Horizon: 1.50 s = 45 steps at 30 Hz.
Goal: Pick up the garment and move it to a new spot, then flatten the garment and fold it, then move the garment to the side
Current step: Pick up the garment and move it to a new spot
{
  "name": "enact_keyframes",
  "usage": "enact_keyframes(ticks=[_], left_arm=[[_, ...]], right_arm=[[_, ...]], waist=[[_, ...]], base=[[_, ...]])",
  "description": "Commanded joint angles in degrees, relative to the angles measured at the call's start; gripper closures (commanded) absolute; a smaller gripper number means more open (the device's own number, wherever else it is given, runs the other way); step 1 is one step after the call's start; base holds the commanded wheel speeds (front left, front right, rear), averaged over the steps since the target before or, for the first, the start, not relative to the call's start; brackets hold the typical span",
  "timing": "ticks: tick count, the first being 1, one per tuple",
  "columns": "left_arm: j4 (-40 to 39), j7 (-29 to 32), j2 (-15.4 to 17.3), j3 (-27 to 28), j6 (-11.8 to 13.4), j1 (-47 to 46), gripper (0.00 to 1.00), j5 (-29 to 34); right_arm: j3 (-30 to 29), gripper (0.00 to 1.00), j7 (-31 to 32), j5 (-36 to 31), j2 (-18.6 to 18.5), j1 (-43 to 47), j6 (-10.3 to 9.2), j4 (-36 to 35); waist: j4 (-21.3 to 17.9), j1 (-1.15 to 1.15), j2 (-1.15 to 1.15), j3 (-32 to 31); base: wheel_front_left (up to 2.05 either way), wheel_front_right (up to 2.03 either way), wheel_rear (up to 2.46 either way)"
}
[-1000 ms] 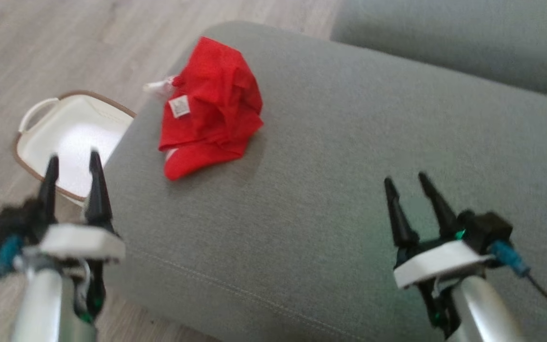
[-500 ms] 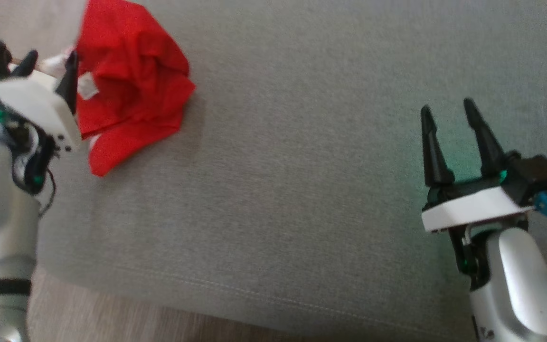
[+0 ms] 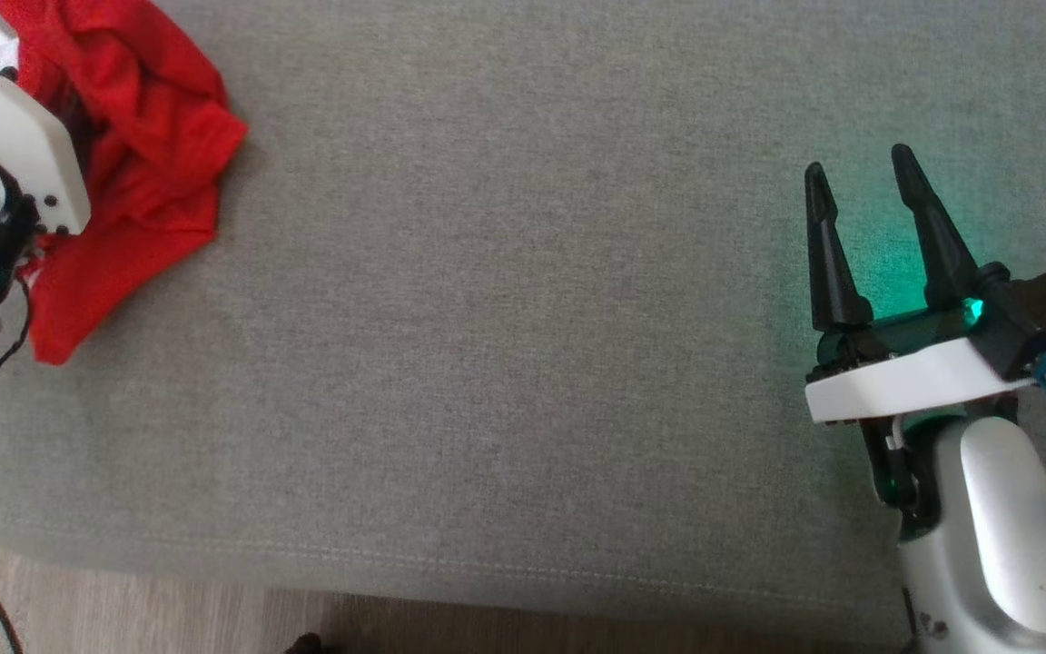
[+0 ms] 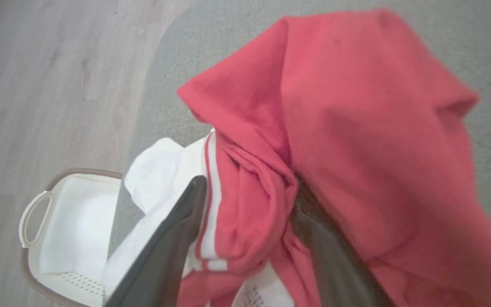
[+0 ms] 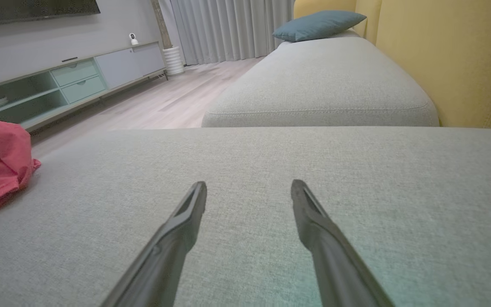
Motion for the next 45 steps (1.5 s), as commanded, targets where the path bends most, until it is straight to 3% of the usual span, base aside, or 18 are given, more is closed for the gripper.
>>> enact_keyframes(ticks=[1, 2, 3, 13, 20, 28, 38, 45], left_arm=[[-0.41, 0.48, 3.79, 1.11, 0.09, -2.41, 0.0, -0.96], [0.22, 0.69, 3.75, 0.4, 0.09, -2.77, 0.69, -1.82], [0.66, 0.56, 3.83, -0.28, 0.09, -3.16, 1.0, -2.48], [3.73, -15.44, 5.13, -0.37, 1.11, -8.89, 1.0, -1.57], [1.17, -23.43, 3.02, 1.57, 1.47, -11.29, 1.0, -3.57], [-7.16, -21.47, -0.73, 0.62, 1.94, -7.61, 1.0, -5.94], [-23.5, -15.51, -5.6, -2.36, 7.89, 2.99, 1.0, -7.08], [-28.57, -13.46, -7.43, -5.23, 10.95, 6.8, 1.0, -5.57]], right_arm=[[1.36, 0.0, 0.17, -0.5, 0.07, -1.39, 0.37, -2.22], [1.23, 0.0, 0.19, -0.51, 0.07, -1.48, 0.37, -2.3], [1.13, 0.0, 0.21, -0.52, 0.07, -1.56, 0.37, -2.36], [1.72, 0.0, -1.55, 1.37, 0.07, -1.85, 0.37, 0.23], [2.22, 0.0, -3.83, 3.99, 0.07, -0.96, 0.37, 4.11], [3.06, 0.0, -6.1, 7.13, 0.07, 0.45, 0.37, 7.43], [3.98, 0.0, -7.11, 8.96, 0.07, 0.56, 0.37, 7.48], [5.0, 0.0, -7.47, 10.21, 0.07, -0.26, 0.37, 6.64]], waist=[[-0.5, -0.01, 0.0, 0.72], [-0.49, -0.01, 0.0, 0.86], [-0.46, -0.01, 0.0, 0.95], [-0.31, -0.01, 0.0, -3.15], [-1.32, -0.01, 0.0, -10.29], [-4.81, -0.01, 0.0, -17.14], [-11.88, -0.01, 0.0, -19.58], [-16.08, -0.01, 0.0, -18.36]], base=[[0.0, 0.0, 0.0], [0.0, 0.0, 0.0], [0.0, 0.0, 0.0], [0.0, 0.0, 0.0], [0.0, 0.0, 0.0], [0.0, 0.0, 0.0], [0.0, 0.0, 0.0], [0.0, 0.0, 0.0]])
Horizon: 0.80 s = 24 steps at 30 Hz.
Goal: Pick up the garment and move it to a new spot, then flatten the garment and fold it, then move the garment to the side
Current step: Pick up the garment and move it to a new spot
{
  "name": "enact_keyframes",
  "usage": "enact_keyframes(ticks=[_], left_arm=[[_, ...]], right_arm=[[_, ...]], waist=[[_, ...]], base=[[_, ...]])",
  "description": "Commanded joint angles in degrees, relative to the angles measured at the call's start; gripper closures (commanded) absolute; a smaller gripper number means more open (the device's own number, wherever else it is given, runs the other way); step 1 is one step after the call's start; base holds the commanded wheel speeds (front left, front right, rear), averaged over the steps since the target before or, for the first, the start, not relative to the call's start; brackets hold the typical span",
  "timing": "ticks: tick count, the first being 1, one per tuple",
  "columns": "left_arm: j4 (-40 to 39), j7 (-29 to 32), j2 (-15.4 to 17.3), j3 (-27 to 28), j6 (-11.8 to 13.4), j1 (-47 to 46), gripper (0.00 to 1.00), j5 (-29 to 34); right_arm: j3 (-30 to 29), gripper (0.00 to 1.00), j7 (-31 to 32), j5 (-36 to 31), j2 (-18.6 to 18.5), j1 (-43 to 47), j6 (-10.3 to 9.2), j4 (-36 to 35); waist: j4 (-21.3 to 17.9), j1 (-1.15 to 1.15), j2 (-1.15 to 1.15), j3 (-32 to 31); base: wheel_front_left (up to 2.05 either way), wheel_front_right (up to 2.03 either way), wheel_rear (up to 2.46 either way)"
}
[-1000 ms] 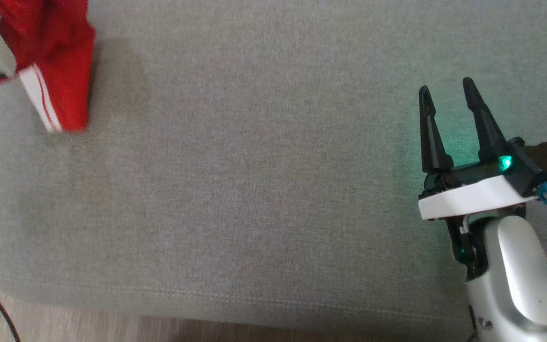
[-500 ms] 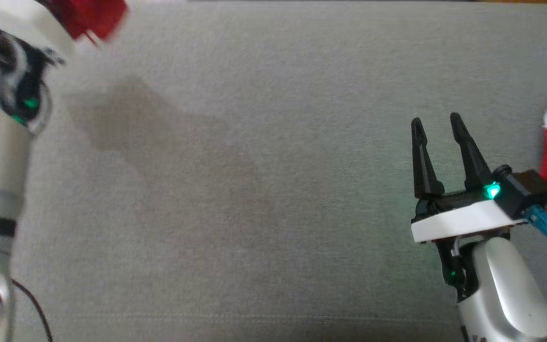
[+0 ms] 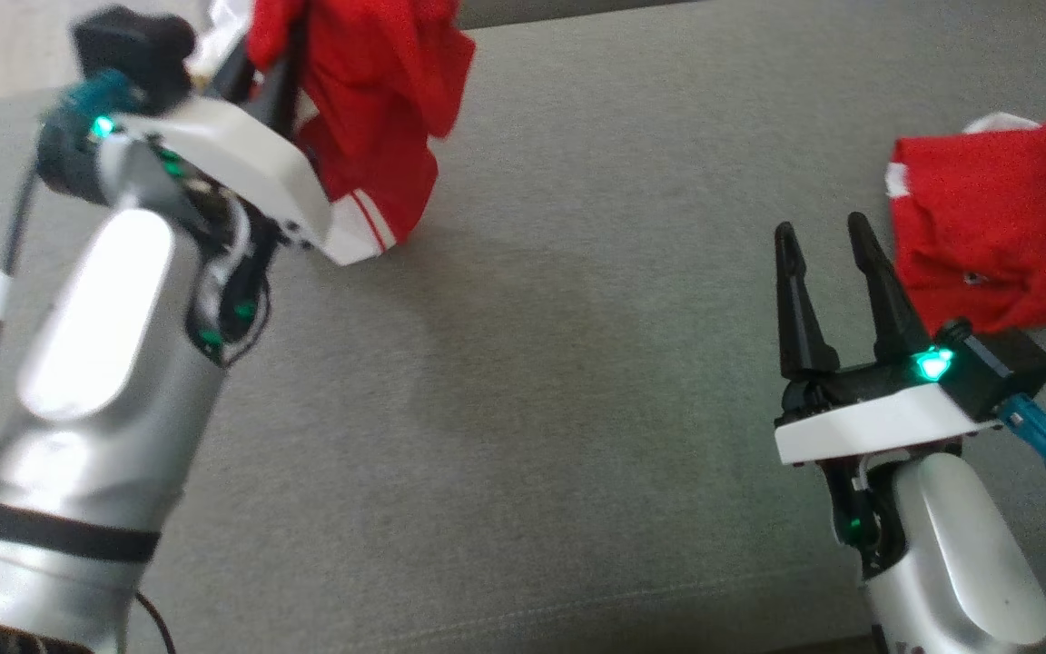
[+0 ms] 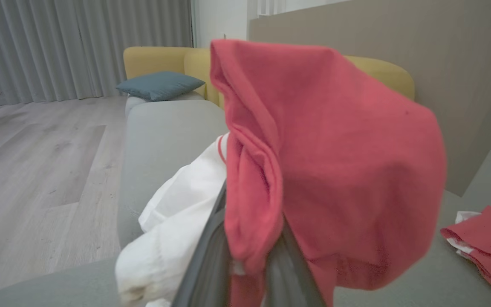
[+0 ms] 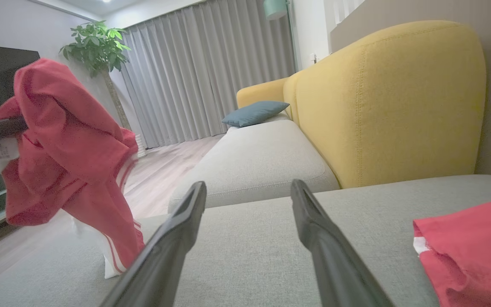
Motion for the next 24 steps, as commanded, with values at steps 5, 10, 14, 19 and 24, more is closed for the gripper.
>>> enact_keyframes(ticks=[5, 10, 14, 19, 24], left_arm=[[-2.53, -0.15, -0.34, -0.65, 2.18, -0.19, 1.0, 2.42], [-0.9, -1.42, -4.31, -4.33, 3.5, 2.07, 1.0, 4.02], [2.01, -2.97, -8.33, -7.3, 4.3, 3.79, 0.4, 4.81], [4.66, -5.47, -11.11, -10.0, 4.1, 5.21, 0.0, 4.32], [5.07, -8.64, -11.09, -8.95, 4.94, 4.72, 0.0, 3.69]], right_arm=[[3.33, 0.0, -1.22, 1.51, 0.04, -2.64, 0.37, -2.46], [5.59, 0.0, -1.79, 2.6, 0.04, -2.9, 0.37, -2.66], [5.91, 0.0, -2.14, 2.98, 0.04, -2.94, 0.37, -2.22], [5.24, 0.0, -2.41, 2.82, 0.04, -2.84, 0.37, -1.47], [3.12, 0.0, -2.54, 1.83, 0.04, -2.12, 0.37, -0.89]], waist=[[-4.67, 0.0, 0.0, 2.14], [-7.64, 0.0, 0.0, 3.33], [-9.03, 0.0, 0.0, 3.58], [-9.06, 0.0, 0.0, 3.09], [-6.46, 0.0, 0.0, 1.94]], base=[[0.0, 0.0, 0.0], [0.0, 0.0, 0.0], [0.0, 0.0, 0.0], [0.0, 0.0, 0.0], [0.0, 0.0, 0.0]])
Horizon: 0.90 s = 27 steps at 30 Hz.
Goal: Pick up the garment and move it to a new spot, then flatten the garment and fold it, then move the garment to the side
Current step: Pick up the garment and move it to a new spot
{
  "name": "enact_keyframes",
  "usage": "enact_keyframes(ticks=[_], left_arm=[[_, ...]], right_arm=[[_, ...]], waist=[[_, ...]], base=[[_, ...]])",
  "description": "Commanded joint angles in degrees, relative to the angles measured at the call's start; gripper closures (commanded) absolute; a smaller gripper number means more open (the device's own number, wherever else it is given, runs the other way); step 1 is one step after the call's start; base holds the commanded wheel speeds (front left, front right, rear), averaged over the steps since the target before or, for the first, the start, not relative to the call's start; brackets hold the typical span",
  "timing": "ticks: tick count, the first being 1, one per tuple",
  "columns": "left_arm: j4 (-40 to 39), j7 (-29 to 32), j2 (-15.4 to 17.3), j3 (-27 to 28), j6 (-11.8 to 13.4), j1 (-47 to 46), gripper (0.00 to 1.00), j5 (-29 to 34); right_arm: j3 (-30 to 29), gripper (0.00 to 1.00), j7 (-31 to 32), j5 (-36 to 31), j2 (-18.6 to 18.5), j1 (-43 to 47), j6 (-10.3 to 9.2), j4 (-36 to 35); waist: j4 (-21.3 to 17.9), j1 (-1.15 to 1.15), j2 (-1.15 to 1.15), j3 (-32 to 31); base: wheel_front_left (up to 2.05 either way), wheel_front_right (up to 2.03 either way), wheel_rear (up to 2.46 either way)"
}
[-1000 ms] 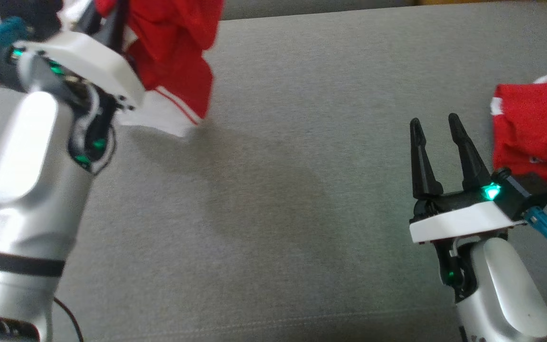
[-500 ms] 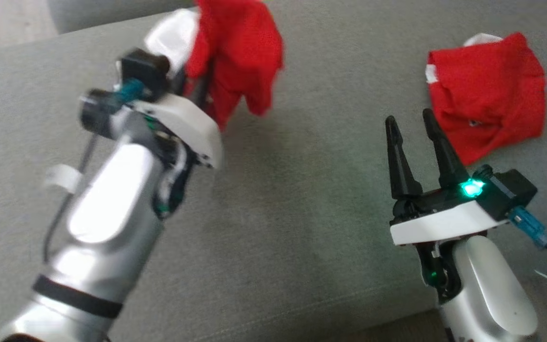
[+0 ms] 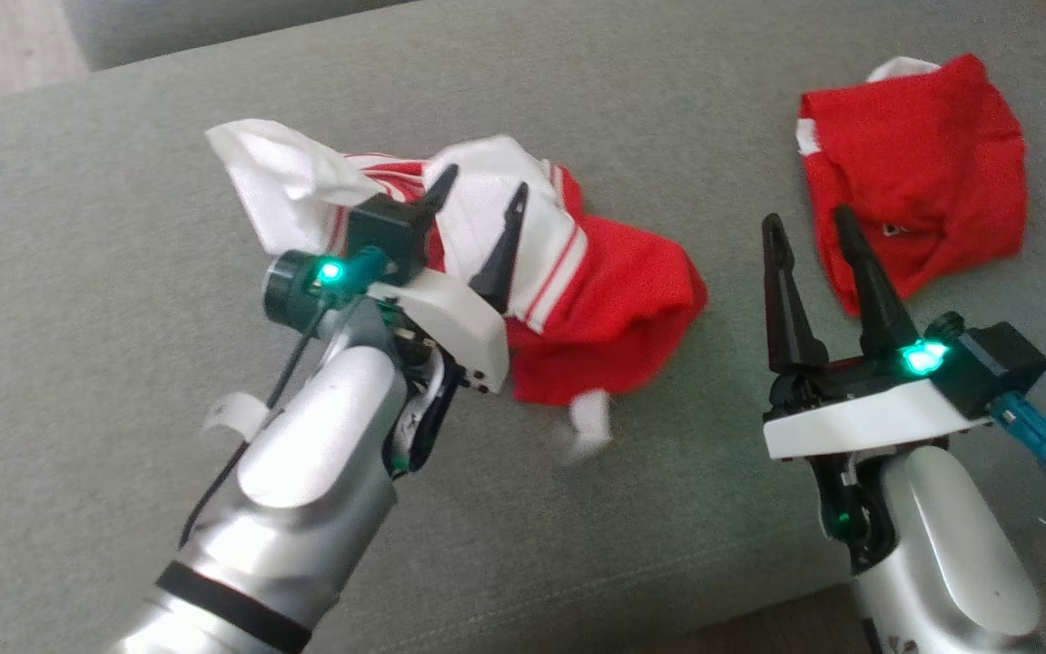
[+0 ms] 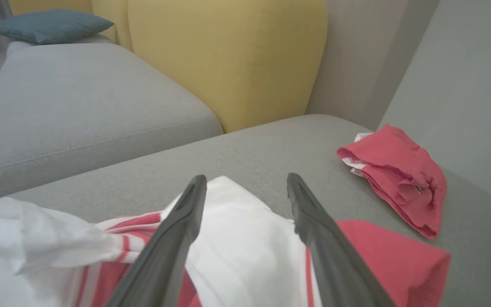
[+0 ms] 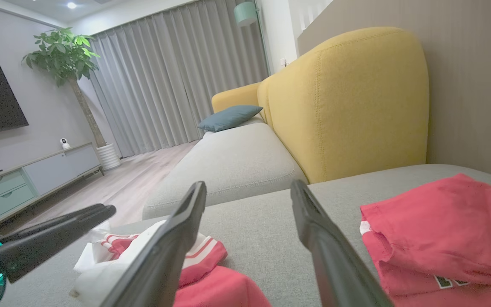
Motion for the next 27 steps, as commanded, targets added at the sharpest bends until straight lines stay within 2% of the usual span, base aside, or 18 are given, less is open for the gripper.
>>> enact_keyframes(ticks=[1, 8, 12, 15, 19, 23, 27], left_arm=[[-1.84, -1.29, 1.39, 2.77, 0.59, -2.7, 0.0, -0.35], [-4.77, -4.4, 7.25, 6.19, 2.32, -0.4, 0.0, -0.08], [-8.05, -5.65, 10.96, 7.63, 3.02, 4.34, 0.0, 0.19], [-10.61, -6.2, 12.37, 8.57, 3.55, 9.31, 0.0, -0.19], [-13.28, -6.5, 12.9, 10.01, 4.7, 14.5, 0.0, -0.25], [-17.94, -6.57, 11.96, 12.44, 5.58, 20.49, 0.0, 0.94], [-20.4, -6.58, 10.3, 14.44, 5.23, 23.81, 0.0, 2.51]], right_arm=[[0.64, 0.0, -0.55, -0.6, 0.04, -0.81, 0.37, -1.51], [-0.22, 0.0, -0.26, -2.08, 0.04, 0.82, 0.37, -0.65], [-1.07, 0.0, 0.4, -2.94, 0.04, 2.01, 0.37, -0.37], [-1.86, 0.0, 1.0, -3.68, 0.04, 3.37, 0.37, -0.25], [-2.78, 0.0, 1.55, -4.23, 0.04, 4.84, 0.37, -0.28], [-4.12, 0.0, 2.27, -4.79, 0.04, 6.49, 0.37, -0.79], [-5.23, 0.0, 3.08, -5.51, 0.04, 7.39, 0.37, -1.23]], waist=[[1.81, 0.0, 0.0, -0.87], [7.34, 0.0, 0.0, -3.46], [10.35, 0.0, 0.0, -4.96], [12.49, 0.0, 0.0, -6.13], [14.16, 0.0, 0.0, -7.16], [15.86, 0.0, 0.0, -7.79], [17.22, 0.0, 0.0, -8.07]], base=[[0.0, 0.0, 0.0], [0.0, 0.0, 0.0], [0.0, 0.0, 0.0], [0.0, 0.0, 0.0], [0.0, 0.0, 0.0], [0.0, 0.0, 0.0], [0.0, 0.0, 0.0]])
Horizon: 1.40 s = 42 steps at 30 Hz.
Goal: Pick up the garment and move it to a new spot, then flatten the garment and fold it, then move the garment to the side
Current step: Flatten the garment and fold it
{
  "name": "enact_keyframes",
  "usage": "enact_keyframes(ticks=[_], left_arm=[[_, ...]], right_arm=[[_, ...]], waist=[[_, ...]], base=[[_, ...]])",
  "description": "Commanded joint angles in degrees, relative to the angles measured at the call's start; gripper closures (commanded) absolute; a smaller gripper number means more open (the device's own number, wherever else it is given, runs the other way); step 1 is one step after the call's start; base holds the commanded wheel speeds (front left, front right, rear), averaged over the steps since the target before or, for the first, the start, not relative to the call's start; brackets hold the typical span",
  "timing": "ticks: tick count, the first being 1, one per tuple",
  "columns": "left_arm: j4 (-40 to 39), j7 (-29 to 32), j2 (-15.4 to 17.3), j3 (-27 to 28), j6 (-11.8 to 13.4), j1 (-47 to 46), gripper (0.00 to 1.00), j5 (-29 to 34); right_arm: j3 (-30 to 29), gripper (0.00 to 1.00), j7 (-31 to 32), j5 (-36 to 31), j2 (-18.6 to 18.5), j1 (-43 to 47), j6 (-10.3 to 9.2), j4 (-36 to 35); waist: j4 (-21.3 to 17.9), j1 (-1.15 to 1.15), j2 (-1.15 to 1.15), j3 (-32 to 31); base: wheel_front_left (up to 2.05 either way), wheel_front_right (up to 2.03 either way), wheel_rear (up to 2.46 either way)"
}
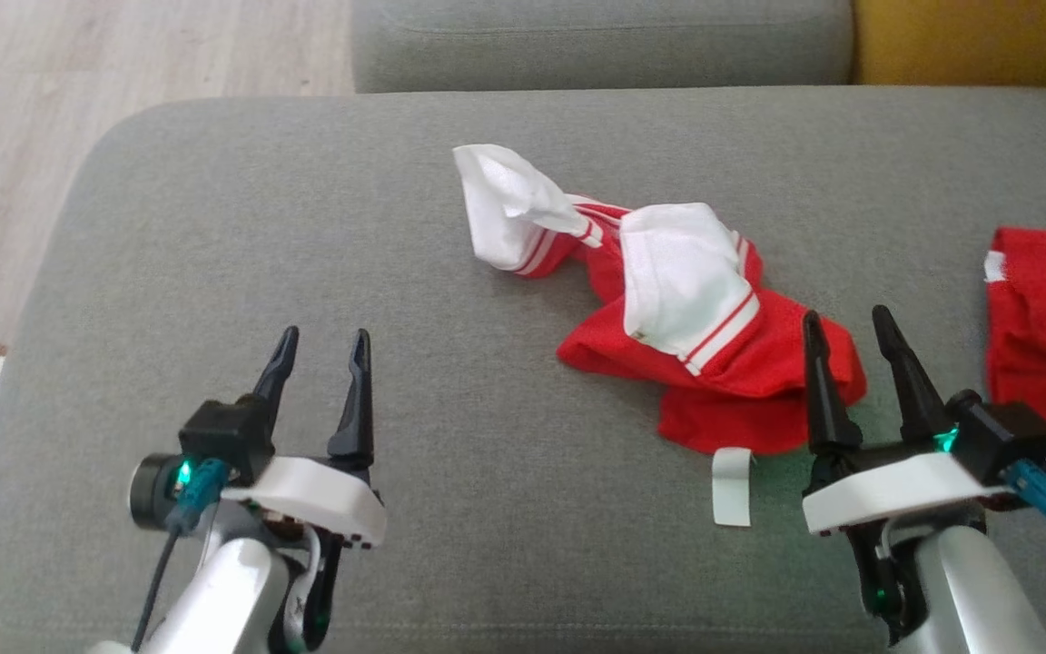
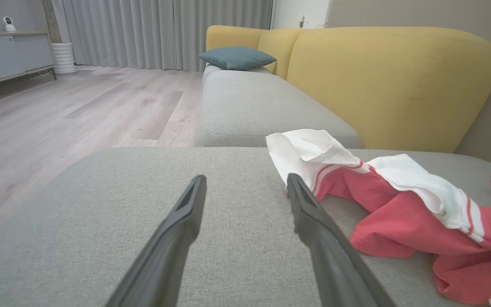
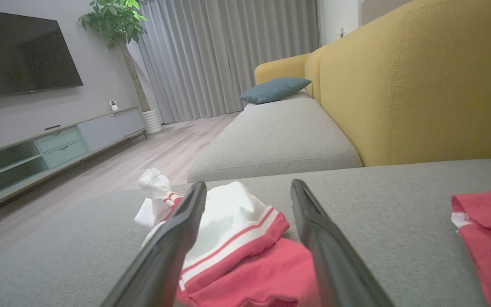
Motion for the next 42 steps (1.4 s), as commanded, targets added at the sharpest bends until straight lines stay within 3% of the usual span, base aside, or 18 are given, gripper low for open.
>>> enact_keyframes(ticks=[1, 8, 16, 22, 29, 30, 31, 32, 38, 42], left_arm=[[-2.08, -0.68, 0.41, 2.59, -0.27, -2.48, 0.0, 0.59], [-2.36, -0.69, -1.91, 4.3, -2.61, -1.78, 0.0, 2.64], [-0.67, -0.69, -5.01, 5.54, -5.37, -1.65, 0.0, 3.86], [0.36, -0.7, -6.57, 6.89, -6.86, -2.08, 0.0, 4.78], [1.14, -0.7, -7.92, 8.29, -8.24, -2.22, 0.0, 5.82], [1.25, -0.7, -8.08, 8.47, -8.4, -2.21, 0.0, 5.98], [1.36, -0.7, -8.23, 8.66, -8.54, -2.18, 0.0, 6.13], [1.6, -0.7, -8.5, 9.02, -8.79, -2.08, 0.0, 6.43], [2.19, -0.7, -8.93, 9.99, -9.38, -1.89, 0.0, 7.04], [2.59, -0.7, -9.2, 10.19, -9.9, -1.71, 0.0, 7.61]], right_arm=[[1.06, 0.0, 0.13, -0.6, -0.08, -1.11, 0.37, -2.34], [3.67, 0.0, 3.18, -3.19, -0.08, -3.23, 0.37, -3.47], [10.1, 0.0, 8.75, -13.2, -0.08, -7.62, 0.37, 1.82], [7.46, 0.0, 9.11, -19.42, -0.08, -10.5, 0.37, 7.46], [4.22, 0.0, 7.67, -19.98, -0.08, -12.11, 0.37, 10.97], [3.95, 0.13, 7.36, -19.04, -0.08, -12.23, 0.37, 11.16], [3.65, 0.63, 7.07, -17.98, -0.08, -12.37, 0.37, 11.24], [2.94, 1.0, 6.43, -15.41, -0.08, -12.56, 0.37, 11.16], [0.25, 1.0, 5.57, -9.59, -0.08, -13.07, 0.37, 10.56], [-4.49, 1.0, 5.17, -6.42, -0.08, -15.5, 0.37, 9.7]], waist=[[0.54, 0.0, 0.0, -0.13], [2.83, 0.0, 0.0, 0.87], [6.2, 0.0, 0.0, 3.19], [8.86, 0.0, 0.0, 4.86], [10.38, 0.0, 0.0, 5.96], [10.43, 0.0, 0.0, 5.99], [10.43, 0.0, 0.0, 5.99], [10.33, 0.0, 0.0, 5.84], [9.22, 0.0, 0.0, 4.77], [8.3, 0.0, 0.0, 3.58]], base=[[0.0, 0.0, 0.0], [0.0, 0.0, 0.0], [0.0, 0.0, 0.0], [0.0, 0.0, 0.0], [0.0, 0.0, 0.0], [0.0, 0.0, 0.0], [0.0, 0.0, 0.0], [0.0, 0.0, 0.0], [0.0, 0.0, 0.0], [0.0, 0.0, 0.0]])
